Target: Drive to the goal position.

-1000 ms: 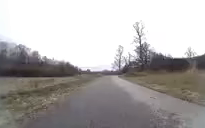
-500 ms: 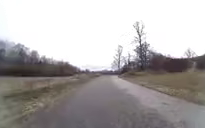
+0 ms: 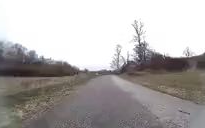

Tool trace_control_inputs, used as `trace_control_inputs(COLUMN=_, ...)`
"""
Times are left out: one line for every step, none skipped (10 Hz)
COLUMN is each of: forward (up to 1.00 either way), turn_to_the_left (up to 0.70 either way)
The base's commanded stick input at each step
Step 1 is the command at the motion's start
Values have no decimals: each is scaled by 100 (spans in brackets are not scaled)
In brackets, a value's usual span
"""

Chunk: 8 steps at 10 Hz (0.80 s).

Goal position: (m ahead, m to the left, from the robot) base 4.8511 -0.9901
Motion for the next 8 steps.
trace_control_inputs(forward=100, turn_to_the_left=0)
trace_control_inputs(forward=100, turn_to_the_left=0)
trace_control_inputs(forward=100, turn_to_the_left=0)
trace_control_inputs(forward=100, turn_to_the_left=0)
trace_control_inputs(forward=100, turn_to_the_left=0)
trace_control_inputs(forward=100, turn_to_the_left=0)
trace_control_inputs(forward=100, turn_to_the_left=0)
trace_control_inputs(forward=100, turn_to_the_left=0)
